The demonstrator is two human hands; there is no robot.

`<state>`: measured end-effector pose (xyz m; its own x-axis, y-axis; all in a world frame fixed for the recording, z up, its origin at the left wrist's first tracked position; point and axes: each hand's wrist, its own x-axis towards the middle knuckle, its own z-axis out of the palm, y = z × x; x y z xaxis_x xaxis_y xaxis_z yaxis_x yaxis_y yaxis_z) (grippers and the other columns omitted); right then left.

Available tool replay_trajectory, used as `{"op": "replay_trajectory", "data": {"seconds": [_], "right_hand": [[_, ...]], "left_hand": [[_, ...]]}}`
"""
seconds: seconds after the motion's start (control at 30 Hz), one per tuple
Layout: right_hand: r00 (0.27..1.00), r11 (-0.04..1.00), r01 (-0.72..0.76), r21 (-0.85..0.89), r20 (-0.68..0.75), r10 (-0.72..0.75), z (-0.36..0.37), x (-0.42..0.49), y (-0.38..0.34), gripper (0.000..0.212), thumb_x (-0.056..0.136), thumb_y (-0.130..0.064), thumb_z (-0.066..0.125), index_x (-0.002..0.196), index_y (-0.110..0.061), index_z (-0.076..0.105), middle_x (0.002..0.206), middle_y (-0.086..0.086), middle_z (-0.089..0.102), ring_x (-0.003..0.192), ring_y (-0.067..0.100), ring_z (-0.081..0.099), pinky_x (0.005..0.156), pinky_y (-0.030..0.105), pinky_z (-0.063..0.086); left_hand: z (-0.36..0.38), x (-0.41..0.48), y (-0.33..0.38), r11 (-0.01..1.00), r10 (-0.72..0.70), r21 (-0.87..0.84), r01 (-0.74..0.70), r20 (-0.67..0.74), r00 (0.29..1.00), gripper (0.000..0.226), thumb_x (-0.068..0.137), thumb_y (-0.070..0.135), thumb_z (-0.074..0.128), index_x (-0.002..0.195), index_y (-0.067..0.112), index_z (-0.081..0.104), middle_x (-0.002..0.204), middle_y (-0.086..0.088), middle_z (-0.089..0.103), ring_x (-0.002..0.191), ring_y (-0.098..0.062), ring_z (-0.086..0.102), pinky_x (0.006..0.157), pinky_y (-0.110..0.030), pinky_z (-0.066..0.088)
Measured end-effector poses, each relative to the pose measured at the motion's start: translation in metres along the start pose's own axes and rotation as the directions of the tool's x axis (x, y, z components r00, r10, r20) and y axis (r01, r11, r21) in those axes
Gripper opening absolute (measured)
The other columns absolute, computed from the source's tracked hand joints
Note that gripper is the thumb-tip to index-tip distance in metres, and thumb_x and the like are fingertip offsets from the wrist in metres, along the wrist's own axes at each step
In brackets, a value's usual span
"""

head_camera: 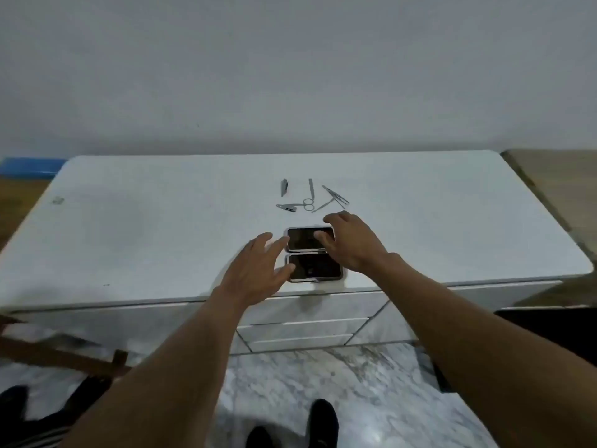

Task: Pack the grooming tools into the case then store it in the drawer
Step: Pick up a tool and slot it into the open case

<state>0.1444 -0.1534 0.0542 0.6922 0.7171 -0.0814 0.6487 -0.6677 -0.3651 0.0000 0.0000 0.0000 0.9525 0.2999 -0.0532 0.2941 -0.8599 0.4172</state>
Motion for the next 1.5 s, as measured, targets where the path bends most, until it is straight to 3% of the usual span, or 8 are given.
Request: {"op": "replay_trajectory", "data": {"seconds": [0.1, 0.43, 0.6, 0.83, 0.97, 1.1, 1.3, 1.5], "right_hand": [[1.0, 1.0, 0.022, -0.007, -0.02, -0.022, 0.003, 0.02, 0.004, 0.044, 0.095, -0.04, 0.047, 0.127, -0.008, 0.052, 0.129, 0.015, 0.057, 0.122, 0.033, 0.05, 0.098, 0.046, 0.046], [0.996, 0.997, 0.058, -0.056, 0.066, -0.054, 0.02, 0.09, -0.009, 0.034, 0.094, -0.03, 0.047, 0.118, -0.008, 0.057, 0.116, 0.016, 0.061, 0.111, 0.036, 0.055, 0.091, 0.047, 0.049], [0.99, 0.994, 0.086, -0.07, 0.114, -0.078, 0.033, 0.115, -0.018, 0.032, 0.091, -0.029, 0.052, 0.113, -0.007, 0.06, 0.112, 0.015, 0.06, 0.108, 0.035, 0.056, 0.089, 0.046, 0.05], [0.991, 0.989, 0.123, -0.076, 0.059, -0.119, 0.041, 0.124, -0.022, 0.025, 0.093, -0.022, 0.05, 0.108, -0.005, 0.062, 0.108, 0.015, 0.06, 0.1, 0.036, 0.059, 0.084, 0.046, 0.052], [0.995, 0.994, 0.098, -0.052, 0.015, -0.097, 0.037, 0.119, -0.021, 0.021, 0.09, -0.016, 0.051, 0.102, -0.004, 0.063, 0.106, 0.015, 0.06, 0.098, 0.035, 0.059, 0.081, 0.043, 0.052], [0.999, 0.998, 0.029, 0.063, -0.026, -0.028, 0.025, 0.099, -0.015, 0.021, 0.093, -0.024, 0.051, 0.099, -0.008, 0.063, 0.102, 0.011, 0.066, 0.095, 0.03, 0.061, 0.076, 0.035, 0.047], [0.991, 0.977, -0.078, 0.198, -0.092, 0.097, 0.013, 0.033, 0.001, 0.016, 0.09, -0.015, 0.06, 0.102, -0.009, 0.068, 0.101, 0.009, 0.073, 0.095, 0.026, 0.064, 0.086, 0.035, 0.05], [0.997, 0.987, -0.042, 0.155, -0.054, 0.051, 0.015, -0.02, 0.01, 0.016, 0.088, -0.014, 0.063, 0.102, -0.012, 0.07, 0.099, 0.006, 0.068, 0.08, 0.018, 0.061, 0.078, 0.026, 0.046]], "left_hand": [[0.011, 0.005, -0.014, 0.998, 0.04, 0.054, -0.038, -0.049, 0.998, 0.066, 0.088, 0.06, 0.036, 0.141, 0.022, 0.048, 0.141, -0.022, 0.048, 0.129, -0.038, 0.046, 0.107, -0.048, 0.039], [0.025, 0.012, -0.03, 0.997, 0.073, 0.024, -0.07, -0.163, 0.984, 0.055, 0.087, 0.055, 0.053, 0.137, 0.032, 0.051, 0.137, -0.009, 0.049, 0.127, -0.026, 0.044, 0.104, -0.048, 0.041], [0.026, 0.013, -0.032, 0.995, 0.101, 0.023, -0.098, -0.167, 0.981, 0.057, 0.087, 0.054, 0.055, 0.139, 0.031, 0.048, 0.144, -0.007, 0.046, 0.136, -0.023, 0.039, 0.114, -0.047, 0.03], [0.028, 0.014, -0.034, 0.995, 0.1, 0.028, -0.097, -0.144, 0.985, 0.062, 0.088, 0.058, 0.051, 0.145, 0.036, 0.04, 0.154, -0.004, 0.037, 0.145, -0.019, 0.027, 0.12, -0.041, 0.02], [0.027, 0.015, -0.035, 0.994, 0.109, 0.027, -0.106, -0.159, 0.981, 0.062, 0.088, 0.058, 0.051, 0.144, 0.035, 0.042, 0.153, -0.005, 0.039, 0.144, -0.02, 0.03, 0.119, -0.043, 0.023], [0.029, 0.015, -0.037, 0.992, 0.126, 0.026, -0.123, -0.173, 0.977, 0.061, 0.089, 0.059, 0.049, 0.144, 0.035, 0.041, 0.152, -0.005, 0.039, 0.143, -0.021, 0.031, 0.118, -0.045, 0.025], [0.025, 0.014, -0.039, 0.988, 0.154, 0.037, -0.15, -0.162, 0.975, 0.063, 0.09, 0.064, 0.041, 0.146, 0.035, 0.039, 0.152, -0.006, 0.038, 0.143, -0.023, 0.03, 0.118, -0.046, 0.023], [0.027, 0.013, -0.043, 0.985, 0.174, 0.03, -0.172, -0.115, 0.978, 0.067, 0.088, 0.065, 0.037, 0.147, 0.033, 0.037, 0.154, -0.011, 0.036, 0.144, -0.027, 0.028, 0.117, -0.05, 0.021]]}}
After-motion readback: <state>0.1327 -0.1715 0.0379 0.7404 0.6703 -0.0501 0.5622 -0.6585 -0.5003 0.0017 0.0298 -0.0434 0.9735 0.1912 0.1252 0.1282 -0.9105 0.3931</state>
